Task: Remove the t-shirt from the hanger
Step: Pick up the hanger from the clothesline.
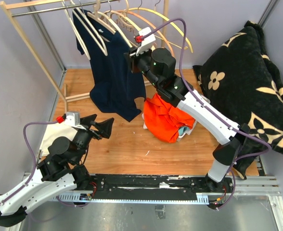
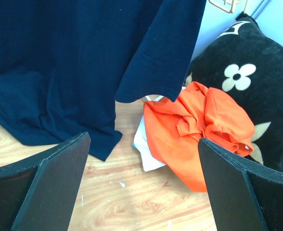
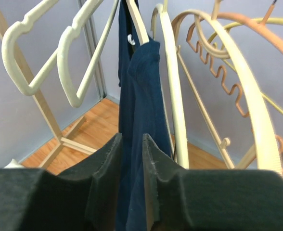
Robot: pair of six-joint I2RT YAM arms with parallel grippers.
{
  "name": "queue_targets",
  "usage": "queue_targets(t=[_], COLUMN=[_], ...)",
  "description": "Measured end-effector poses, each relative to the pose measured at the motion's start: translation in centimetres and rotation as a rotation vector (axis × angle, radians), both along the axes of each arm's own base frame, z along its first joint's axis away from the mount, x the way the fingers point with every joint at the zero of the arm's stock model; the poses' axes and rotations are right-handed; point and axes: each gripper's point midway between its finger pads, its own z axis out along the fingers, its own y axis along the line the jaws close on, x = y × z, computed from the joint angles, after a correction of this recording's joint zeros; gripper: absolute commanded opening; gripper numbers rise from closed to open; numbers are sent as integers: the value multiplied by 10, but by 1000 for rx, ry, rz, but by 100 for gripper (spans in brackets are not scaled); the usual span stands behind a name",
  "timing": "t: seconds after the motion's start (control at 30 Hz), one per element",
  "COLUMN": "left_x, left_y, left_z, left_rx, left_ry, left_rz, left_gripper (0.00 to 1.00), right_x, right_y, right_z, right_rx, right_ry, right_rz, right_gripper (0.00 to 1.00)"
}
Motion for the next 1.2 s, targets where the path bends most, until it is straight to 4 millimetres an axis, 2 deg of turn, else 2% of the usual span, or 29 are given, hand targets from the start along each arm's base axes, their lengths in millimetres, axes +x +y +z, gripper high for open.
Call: queue_targets(t=[0.07, 0.13, 0.27, 0.37, 0.47, 0.6, 0.77, 1.07, 1.2], left_x=[0, 0, 0, 0, 0, 0, 0, 0, -1], left_y=[0, 1, 1, 1, 1, 1, 1, 1, 2], left_z=[0, -1, -1, -1, 0, 0, 0, 0, 0], left_rx=[2, 4, 4, 4, 2, 1, 1, 1, 1], left_ry=[1, 2, 2, 1, 0, -1, -1, -1, -1], left_rz=[1, 2, 3, 2, 2, 2, 2, 2, 2], left_gripper=[100, 100, 100, 100, 100, 100, 100, 100, 100], right_x=[-1, -3, -5, -2, 1, 13, 24, 37, 39], right_y=[-4, -6, -13, -18, -21, -24, -16, 6, 7], right_z=[7, 13, 20, 25, 27, 40, 49, 20, 19], right_rx=[4, 11, 27, 41, 57, 107, 135, 106, 107], right_ry=[-20, -32, -47, -52, -39, -24, -12, 56, 58], right_rz=[-3, -2, 8, 15, 42, 76, 116, 149, 150], right_gripper=[40, 56, 74, 84, 83, 79, 77, 69, 67])
